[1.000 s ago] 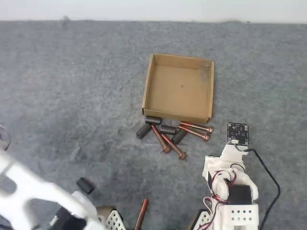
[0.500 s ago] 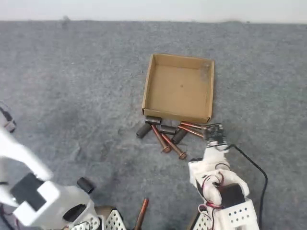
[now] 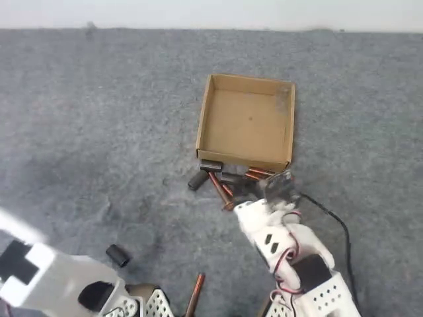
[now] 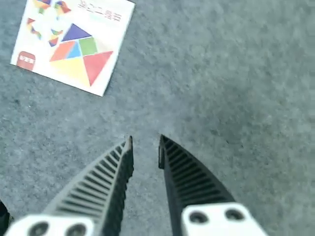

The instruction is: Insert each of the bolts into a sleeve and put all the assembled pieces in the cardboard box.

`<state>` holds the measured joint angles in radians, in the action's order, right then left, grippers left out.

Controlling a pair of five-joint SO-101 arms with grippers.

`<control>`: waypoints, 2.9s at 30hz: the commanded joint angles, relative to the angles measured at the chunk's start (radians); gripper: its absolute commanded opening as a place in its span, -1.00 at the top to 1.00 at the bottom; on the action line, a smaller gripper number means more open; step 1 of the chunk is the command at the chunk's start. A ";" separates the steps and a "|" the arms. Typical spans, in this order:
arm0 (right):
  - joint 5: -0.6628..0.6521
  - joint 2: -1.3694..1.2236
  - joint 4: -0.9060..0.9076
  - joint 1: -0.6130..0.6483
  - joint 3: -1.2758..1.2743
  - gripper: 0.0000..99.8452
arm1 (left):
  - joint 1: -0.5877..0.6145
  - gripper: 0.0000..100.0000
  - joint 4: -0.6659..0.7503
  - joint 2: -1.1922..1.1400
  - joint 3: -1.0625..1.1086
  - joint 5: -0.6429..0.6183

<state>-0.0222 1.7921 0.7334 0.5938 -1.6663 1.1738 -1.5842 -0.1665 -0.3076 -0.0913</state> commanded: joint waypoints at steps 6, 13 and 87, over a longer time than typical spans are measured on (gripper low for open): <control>-0.315 -0.018 -0.090 0.490 -0.018 0.92 | 0.078 0.83 -0.014 -0.095 -0.157 -0.012; -0.315 -0.018 0.085 0.630 0.002 0.92 | 0.094 0.83 -0.011 -0.104 -0.157 -0.012; -0.170 -1.020 0.185 0.489 0.666 0.99 | 0.094 0.83 0.080 -0.114 -0.171 0.064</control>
<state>-0.2831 0.6536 0.9636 1.2505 -1.0296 1.2597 -1.5290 -0.2954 -0.4381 -0.0345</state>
